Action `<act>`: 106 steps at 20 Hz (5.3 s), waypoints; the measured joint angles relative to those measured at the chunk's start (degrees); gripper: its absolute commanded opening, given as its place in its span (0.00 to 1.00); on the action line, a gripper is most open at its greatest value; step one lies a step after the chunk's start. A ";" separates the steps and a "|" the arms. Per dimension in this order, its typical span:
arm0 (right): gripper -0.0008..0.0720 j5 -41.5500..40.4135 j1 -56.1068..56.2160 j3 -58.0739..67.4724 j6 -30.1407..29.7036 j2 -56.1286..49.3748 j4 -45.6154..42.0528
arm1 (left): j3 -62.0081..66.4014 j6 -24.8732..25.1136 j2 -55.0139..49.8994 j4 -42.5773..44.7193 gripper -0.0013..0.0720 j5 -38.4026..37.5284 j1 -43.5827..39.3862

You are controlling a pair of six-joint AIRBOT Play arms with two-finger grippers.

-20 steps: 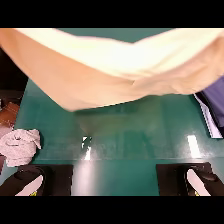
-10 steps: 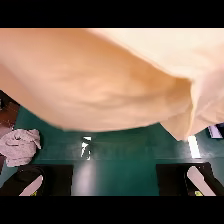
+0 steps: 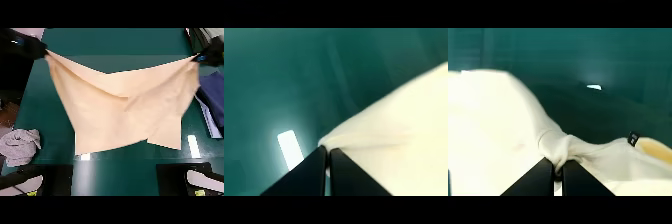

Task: Fold the shirts.

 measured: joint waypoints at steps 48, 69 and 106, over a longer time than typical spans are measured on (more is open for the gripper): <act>0.36 3.23 3.65 16.02 -0.55 -16.76 -4.76 | -78.03 0.76 22.14 -32.35 0.06 16.04 4.98; 0.61 -1.01 -16.61 -36.81 -11.76 2.60 -4.28 | -55.69 -8.79 22.58 0.55 0.05 7.54 1.42; 0.03 -22.45 -9.79 -0.13 -15.80 30.58 9.73 | 20.15 -6.88 23.67 -4.00 0.05 5.57 1.42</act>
